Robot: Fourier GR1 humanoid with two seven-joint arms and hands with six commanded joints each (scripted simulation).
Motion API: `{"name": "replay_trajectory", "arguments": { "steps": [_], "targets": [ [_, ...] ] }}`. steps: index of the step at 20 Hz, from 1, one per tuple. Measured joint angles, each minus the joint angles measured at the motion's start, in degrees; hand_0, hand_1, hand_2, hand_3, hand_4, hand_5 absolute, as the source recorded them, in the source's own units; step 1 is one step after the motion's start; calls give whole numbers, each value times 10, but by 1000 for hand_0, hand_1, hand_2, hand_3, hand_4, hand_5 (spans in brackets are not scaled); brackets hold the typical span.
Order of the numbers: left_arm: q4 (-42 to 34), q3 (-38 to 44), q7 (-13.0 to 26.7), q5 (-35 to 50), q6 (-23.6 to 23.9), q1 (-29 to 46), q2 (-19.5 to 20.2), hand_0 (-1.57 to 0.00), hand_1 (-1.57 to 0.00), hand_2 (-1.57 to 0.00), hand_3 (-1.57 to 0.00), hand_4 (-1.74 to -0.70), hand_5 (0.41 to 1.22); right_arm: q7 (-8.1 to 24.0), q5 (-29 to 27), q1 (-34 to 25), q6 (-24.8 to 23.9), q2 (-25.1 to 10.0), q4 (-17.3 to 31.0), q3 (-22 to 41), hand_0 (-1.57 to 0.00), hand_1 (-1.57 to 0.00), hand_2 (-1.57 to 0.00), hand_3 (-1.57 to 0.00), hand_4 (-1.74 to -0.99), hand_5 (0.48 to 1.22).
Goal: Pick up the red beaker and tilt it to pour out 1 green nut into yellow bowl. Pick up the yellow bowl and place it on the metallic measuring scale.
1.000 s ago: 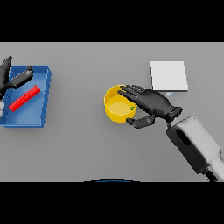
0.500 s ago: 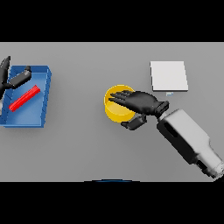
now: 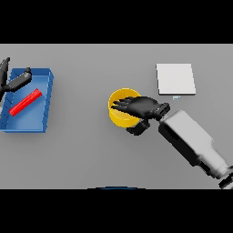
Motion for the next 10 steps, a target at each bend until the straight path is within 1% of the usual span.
{"name": "replay_trajectory", "arguments": {
  "steps": [2, 3, 4, 5, 6, 7, 8, 9, 10],
  "targets": [
    [-1, -1, -2, -1, -4, -3, 1, 1, 1, 1, 1, -792, 725, 12, 3, -1, 4, 5, 4, 3, -16, -40, -68, -94, -1339, 784],
    [3, -1, -5, -2, -5, -5, -1, 1, 1, 1, 1, -792, 723, 11, 7, 0, 4, 3, 4, 6, -93, -107, -133, -160, -1362, 820],
    [-1, 1, -4, -1, -3, -5, 1, 1, 1, 1, 1, -793, 722, 12, 12, 3, 3, 2, 3, 12, -258, -236, -233, -249, -1387, 900],
    [-5, 0, 0, -1, -2, -5, 3, 1, 1, 1, 1, -793, 723, 10, 15, 1, 3, 1, 3, 14, -508, -437, -388, -359, -1425, 964],
    [-2, 1, 3, 2, -3, -4, 2, 1, 1, 1, 1, -795, 725, 10, 15, 0, 7, 2, 2, 16, -721, -664, -624, -472, -1488, 1016],
    [-11, 3, 3, 3, 0, 0, 7, 1, 1, 1, 1, -796, 726, 9, 13, 2, 8, 1, 3, 16, -891, -846, -814, -594, -1534, 1057],
    [-16, 2, 3, 4, 3, 6, 9, 1, 1, 1, 1, -800, 727, 3, 9, -2, 18, 1, 6, 18, -1027, -991, -965, -691, -1571, 1090],
    [-19, 3, 5, 5, 6, 8, 9, 1, 1, 1, 1, -799, 728, -1, 5, -5, 26, -1, 8, 18, -1136, -1107, -1086, -867, -1604, 1116],
    [-19, 1, 9, 3, 6, 5, 9, 1, 1, 1, 1, -799, 727, -4, 1, -6, 39, -5, 4, 18, -1223, -1200, -1183, -932, -1628, 1137]
  ]
}}
